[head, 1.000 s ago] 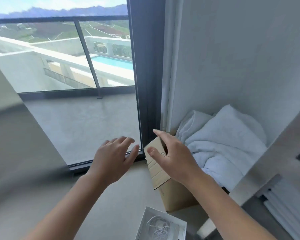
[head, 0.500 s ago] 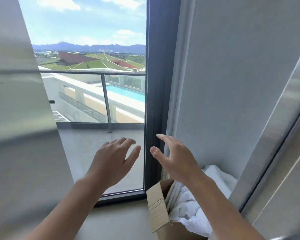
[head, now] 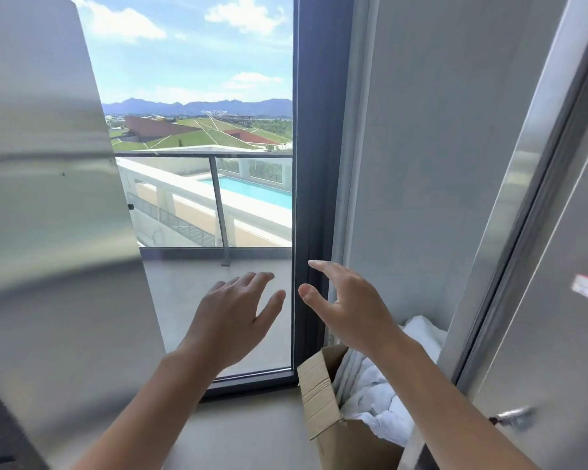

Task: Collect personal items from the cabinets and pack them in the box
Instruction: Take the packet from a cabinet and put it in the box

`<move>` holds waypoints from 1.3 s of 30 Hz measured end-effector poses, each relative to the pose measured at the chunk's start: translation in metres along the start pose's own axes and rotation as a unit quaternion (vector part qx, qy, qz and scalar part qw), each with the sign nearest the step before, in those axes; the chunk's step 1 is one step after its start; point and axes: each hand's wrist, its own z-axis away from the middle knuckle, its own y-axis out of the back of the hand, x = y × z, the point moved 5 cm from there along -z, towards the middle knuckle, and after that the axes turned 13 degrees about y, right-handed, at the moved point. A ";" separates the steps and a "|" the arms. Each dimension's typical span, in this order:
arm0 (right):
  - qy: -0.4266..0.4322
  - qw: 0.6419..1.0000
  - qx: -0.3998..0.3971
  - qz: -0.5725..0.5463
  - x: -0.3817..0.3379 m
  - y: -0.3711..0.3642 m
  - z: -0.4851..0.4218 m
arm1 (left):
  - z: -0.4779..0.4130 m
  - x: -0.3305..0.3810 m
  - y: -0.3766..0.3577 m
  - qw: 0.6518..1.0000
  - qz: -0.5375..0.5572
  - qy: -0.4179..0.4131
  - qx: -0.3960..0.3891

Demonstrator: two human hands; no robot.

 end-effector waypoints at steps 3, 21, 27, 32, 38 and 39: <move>0.001 1.000 -0.004 0.000 -0.002 0.003 0.002 | 0.000 0.001 0.009 1.000 0.002 0.000 0.009; -0.190 0.974 0.063 0.102 0.062 0.071 0.114 | -0.028 0.133 -0.076 0.968 0.119 -0.205 -0.086; -0.339 0.911 0.155 0.175 0.039 0.102 0.189 | -0.013 0.187 -0.106 0.910 0.172 -0.345 -0.151; -0.444 0.833 0.215 0.252 -0.025 0.128 0.275 | 0.050 0.239 -0.087 0.841 0.241 -0.443 -0.194; -0.534 0.720 0.299 0.328 -0.157 0.157 0.389 | 0.175 0.303 -0.020 0.726 0.316 -0.572 -0.214; -0.546 0.701 0.308 0.341 -0.184 0.157 0.408 | 0.200 0.311 -0.007 0.709 0.328 -0.584 -0.221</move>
